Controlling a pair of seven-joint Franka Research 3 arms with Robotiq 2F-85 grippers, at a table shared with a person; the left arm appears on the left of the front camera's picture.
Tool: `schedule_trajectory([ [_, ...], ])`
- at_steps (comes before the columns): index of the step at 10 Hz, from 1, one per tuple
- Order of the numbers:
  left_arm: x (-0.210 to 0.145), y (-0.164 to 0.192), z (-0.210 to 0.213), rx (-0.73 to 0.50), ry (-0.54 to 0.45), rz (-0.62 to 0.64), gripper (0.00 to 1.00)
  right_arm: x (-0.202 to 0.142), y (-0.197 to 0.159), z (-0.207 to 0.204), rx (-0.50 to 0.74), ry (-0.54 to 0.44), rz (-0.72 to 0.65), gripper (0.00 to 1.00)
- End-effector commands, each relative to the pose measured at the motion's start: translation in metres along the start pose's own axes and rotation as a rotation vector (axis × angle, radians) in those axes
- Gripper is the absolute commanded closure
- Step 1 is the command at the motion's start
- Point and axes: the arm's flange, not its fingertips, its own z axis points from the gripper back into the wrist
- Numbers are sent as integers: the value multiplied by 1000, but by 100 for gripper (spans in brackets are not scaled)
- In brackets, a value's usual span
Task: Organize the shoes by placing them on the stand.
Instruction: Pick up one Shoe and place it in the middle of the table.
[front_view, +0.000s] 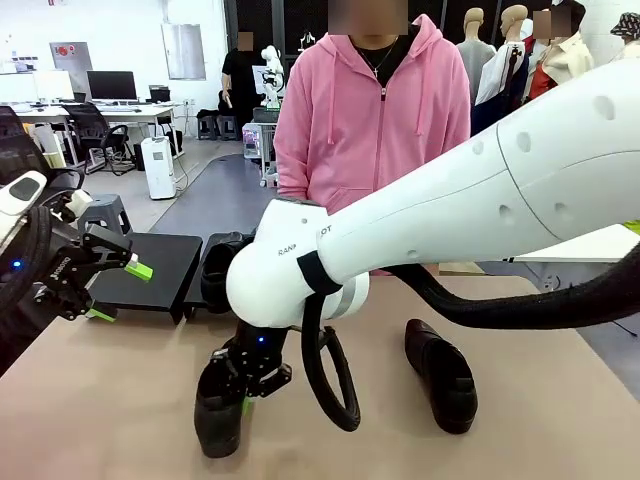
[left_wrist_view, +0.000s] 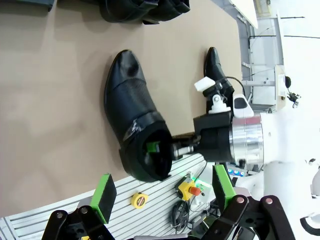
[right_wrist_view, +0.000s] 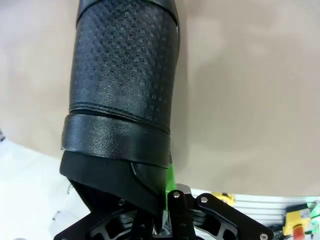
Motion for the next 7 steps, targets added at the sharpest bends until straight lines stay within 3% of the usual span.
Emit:
schedule_trajectory([
  [1,1,-1,1,-19,0,2,0,3,-12,4,34,-75,-102,100],
  [2,1,-1,1,-19,0,2,0,7,-14,1,38,-69,-108,100],
  [3,1,-1,1,-19,0,2,0,9,-16,0,17,-65,-89,76],
  [4,1,-1,1,-19,0,2,0,8,-14,0,9,-53,-73,17],
  [5,1,-1,1,-19,0,2,0,8,-13,1,2,-50,-58,0],
  [7,1,-1,1,-19,0,2,0,4,-16,16,-24,-51,-30,0],
])
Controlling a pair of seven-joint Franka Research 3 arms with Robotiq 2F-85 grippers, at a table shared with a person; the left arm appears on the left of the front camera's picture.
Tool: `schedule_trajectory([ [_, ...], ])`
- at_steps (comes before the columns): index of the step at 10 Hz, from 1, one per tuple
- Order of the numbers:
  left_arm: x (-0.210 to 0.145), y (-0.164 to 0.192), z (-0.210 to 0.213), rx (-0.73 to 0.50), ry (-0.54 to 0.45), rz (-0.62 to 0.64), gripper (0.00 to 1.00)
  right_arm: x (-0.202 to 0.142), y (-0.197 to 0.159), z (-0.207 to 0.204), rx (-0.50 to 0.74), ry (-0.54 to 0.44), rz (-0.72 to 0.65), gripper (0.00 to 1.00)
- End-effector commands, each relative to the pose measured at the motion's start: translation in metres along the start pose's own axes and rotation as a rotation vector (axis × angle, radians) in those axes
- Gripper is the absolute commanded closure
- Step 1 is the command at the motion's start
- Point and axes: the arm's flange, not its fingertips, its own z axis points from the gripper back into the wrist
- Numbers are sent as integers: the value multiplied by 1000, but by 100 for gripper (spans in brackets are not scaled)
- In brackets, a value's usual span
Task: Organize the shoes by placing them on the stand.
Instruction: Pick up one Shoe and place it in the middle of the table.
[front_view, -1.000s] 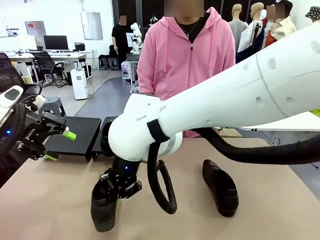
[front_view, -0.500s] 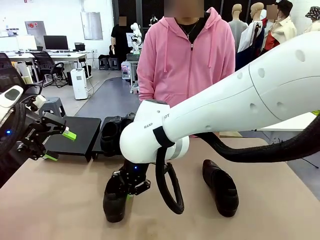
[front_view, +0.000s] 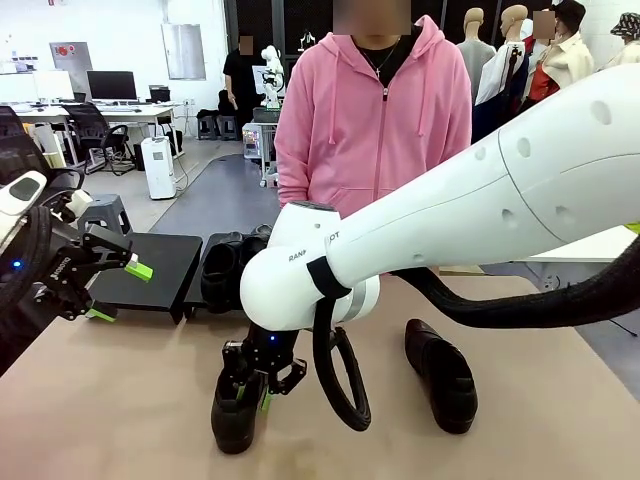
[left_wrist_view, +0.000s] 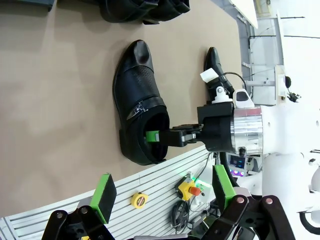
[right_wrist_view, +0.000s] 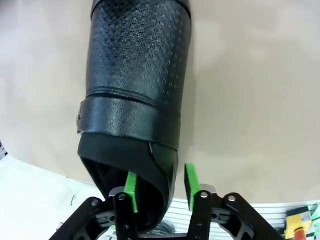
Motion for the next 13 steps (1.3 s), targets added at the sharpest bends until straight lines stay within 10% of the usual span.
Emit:
schedule_trajectory([
  [1,1,-1,1,-19,0,2,0,-14,-10,38,-41,-48,35,0],
  [4,1,-1,1,-19,0,2,0,-55,-78,154,-132,-16,246,0],
  [7,1,-1,1,-19,0,2,0,-54,-191,243,180,64,524,0],
  [13,1,-1,1,-19,0,2,0,-16,-414,278,686,-49,179,0],
])
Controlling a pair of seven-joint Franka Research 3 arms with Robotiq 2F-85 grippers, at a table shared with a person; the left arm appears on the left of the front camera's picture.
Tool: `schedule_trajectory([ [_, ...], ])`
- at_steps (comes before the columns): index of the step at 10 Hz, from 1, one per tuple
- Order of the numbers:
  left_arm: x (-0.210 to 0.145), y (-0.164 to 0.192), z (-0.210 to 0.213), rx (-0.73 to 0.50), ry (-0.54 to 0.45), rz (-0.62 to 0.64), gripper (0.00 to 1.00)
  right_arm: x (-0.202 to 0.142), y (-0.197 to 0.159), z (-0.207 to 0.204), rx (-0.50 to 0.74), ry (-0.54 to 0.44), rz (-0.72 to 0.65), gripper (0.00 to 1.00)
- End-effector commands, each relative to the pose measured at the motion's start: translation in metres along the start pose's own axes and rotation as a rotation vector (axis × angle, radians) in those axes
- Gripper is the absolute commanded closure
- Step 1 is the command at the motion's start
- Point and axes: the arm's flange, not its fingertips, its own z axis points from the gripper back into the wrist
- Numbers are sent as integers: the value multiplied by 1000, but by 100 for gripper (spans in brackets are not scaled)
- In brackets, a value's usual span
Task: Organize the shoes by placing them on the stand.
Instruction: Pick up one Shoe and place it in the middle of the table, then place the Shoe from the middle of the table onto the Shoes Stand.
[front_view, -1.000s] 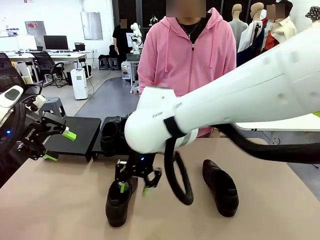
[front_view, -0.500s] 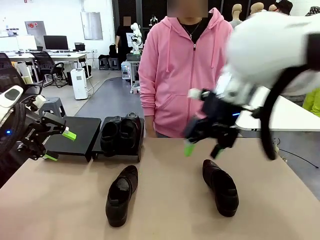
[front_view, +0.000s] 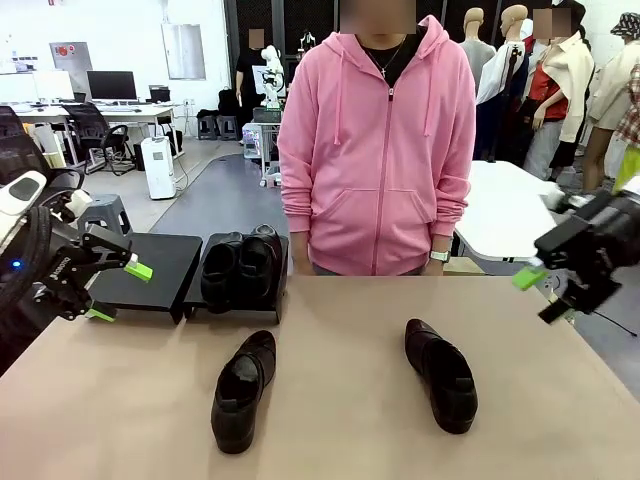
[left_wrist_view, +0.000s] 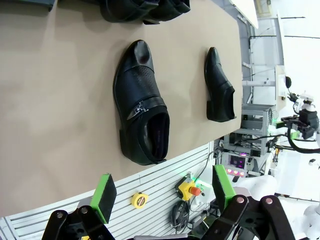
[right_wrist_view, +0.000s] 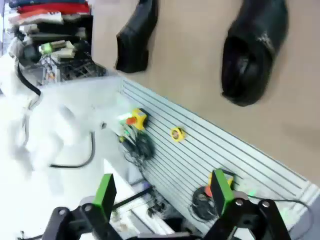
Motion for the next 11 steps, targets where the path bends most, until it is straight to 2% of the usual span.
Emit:
schedule_trajectory([
  [1,1,-1,1,-21,1,2,0,-10,-21,1,131,-168,-120,0],
  [2,1,-1,1,-21,1,2,0,-20,-27,-3,128,-232,-180,0],
  [3,1,-1,1,-21,1,2,0,-16,-21,-10,-15,-305,-283,0],
  [4,1,-1,1,-21,1,2,0,-13,-40,15,109,-131,-140,0],
  [11,1,-1,1,-21,1,2,0,-13,-40,15,109,-131,-140,0],
])
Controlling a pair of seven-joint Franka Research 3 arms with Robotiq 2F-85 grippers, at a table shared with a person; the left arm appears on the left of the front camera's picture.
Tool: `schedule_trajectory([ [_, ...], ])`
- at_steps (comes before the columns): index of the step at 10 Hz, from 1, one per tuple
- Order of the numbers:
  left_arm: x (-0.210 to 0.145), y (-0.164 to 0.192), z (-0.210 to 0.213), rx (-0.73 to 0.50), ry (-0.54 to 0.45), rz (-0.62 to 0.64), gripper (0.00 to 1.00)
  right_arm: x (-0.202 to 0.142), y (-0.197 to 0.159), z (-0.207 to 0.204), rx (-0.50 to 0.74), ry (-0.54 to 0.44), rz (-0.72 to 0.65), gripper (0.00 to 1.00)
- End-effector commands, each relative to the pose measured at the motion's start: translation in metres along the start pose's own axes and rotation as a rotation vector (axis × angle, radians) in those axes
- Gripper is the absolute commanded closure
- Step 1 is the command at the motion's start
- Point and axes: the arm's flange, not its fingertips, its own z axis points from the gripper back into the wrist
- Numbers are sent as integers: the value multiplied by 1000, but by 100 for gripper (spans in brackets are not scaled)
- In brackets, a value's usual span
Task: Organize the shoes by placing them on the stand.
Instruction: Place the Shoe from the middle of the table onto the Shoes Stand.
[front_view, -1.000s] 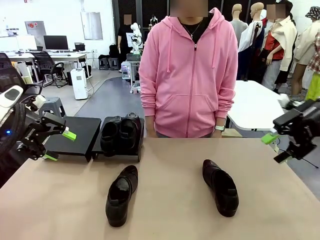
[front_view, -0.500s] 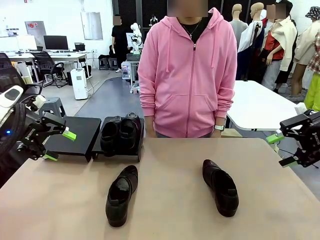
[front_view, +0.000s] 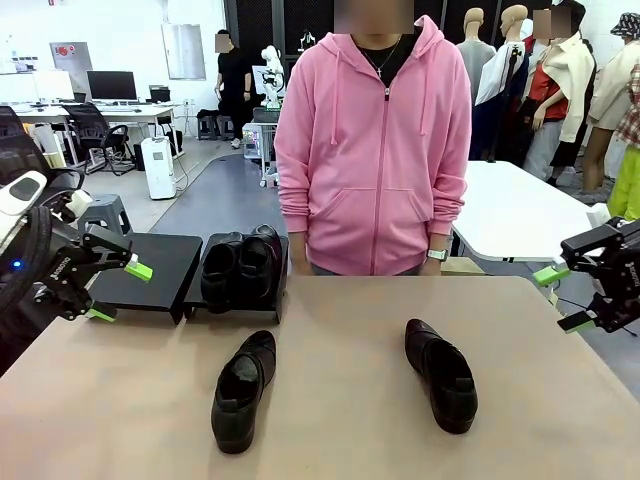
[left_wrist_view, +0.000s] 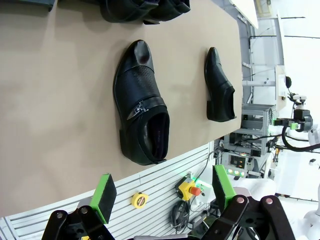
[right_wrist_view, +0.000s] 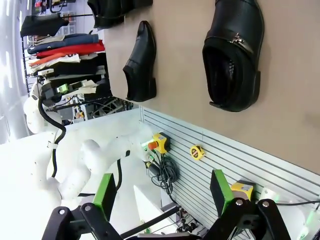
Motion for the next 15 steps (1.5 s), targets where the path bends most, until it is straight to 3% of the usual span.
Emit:
schedule_trajectory([
  [1,1,-1,1,-21,0,2,0,2,-1,4,5,4,26,0],
  [8,0,0,0,0,0,0,0,2,-1,4,5,4,26,0],
  [9,-36,-34,-12,-8,58,-106,0,2,-1,4,5,4,26,0],
  [11,-87,-103,-67,276,111,-71,0,2,-1,4,5,4,26,0],
  [13,-111,-154,-136,457,162,-124,0,2,-1,4,5,4,26,0],
  [14,-119,-174,-163,578,118,-148,0,2,-1,4,5,4,26,0],
  [15,-122,-193,-187,667,10,-155,0,2,-1,4,5,4,26,0],
])
